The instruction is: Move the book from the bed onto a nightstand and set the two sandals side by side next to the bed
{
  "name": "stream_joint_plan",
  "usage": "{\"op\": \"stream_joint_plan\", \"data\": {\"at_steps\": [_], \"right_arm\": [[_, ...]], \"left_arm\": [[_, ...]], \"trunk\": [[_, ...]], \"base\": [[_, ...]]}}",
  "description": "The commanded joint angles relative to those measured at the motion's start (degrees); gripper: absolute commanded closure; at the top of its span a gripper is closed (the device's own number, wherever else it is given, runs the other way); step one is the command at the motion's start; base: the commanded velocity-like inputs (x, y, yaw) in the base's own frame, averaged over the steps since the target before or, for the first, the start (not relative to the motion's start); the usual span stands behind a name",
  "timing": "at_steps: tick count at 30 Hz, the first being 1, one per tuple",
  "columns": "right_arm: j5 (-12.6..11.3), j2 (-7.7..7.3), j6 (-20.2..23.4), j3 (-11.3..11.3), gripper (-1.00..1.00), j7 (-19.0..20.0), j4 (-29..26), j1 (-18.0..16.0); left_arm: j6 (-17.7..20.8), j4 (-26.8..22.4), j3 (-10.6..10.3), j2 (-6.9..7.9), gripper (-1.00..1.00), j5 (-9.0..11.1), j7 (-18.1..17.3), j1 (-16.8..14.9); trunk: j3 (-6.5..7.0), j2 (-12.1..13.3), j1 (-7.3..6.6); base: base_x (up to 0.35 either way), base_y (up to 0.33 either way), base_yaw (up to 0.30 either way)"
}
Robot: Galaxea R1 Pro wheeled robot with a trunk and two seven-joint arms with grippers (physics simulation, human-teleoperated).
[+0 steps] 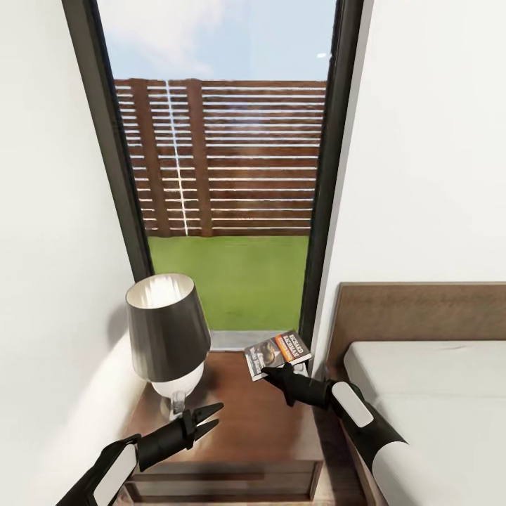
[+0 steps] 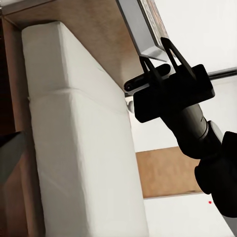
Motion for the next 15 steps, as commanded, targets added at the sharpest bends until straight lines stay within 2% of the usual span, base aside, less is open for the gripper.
{"op": "stream_joint_plan", "data": {"at_steps": [1,12,15], "right_arm": [[0.12,0.0,0.1,0.02,1.0,0.32,0.02,-0.05],[0.12,0.0,0.73,0.21,1.0,0.36,0.07,-0.05],[0.12,0.0,0.79,0.21,1.0,0.4,0.08,-0.05]], "left_arm": [[0.42,0.01,-0.22,0.06,-1.0,0.53,0.04,-0.04],[0.42,0.02,-0.22,0.06,-1.0,0.53,0.04,-0.04],[0.42,0.06,-0.22,0.06,-1.0,0.53,0.04,-0.04]], "trunk": [[-0.24,-0.45,0.22],[-2.22,-4.86,2.64],[-2.22,-4.86,2.64]], "base": [[0.0,0.0,0.0],[0.0,0.0,0.0],[0.0,0.0,0.0]]}}
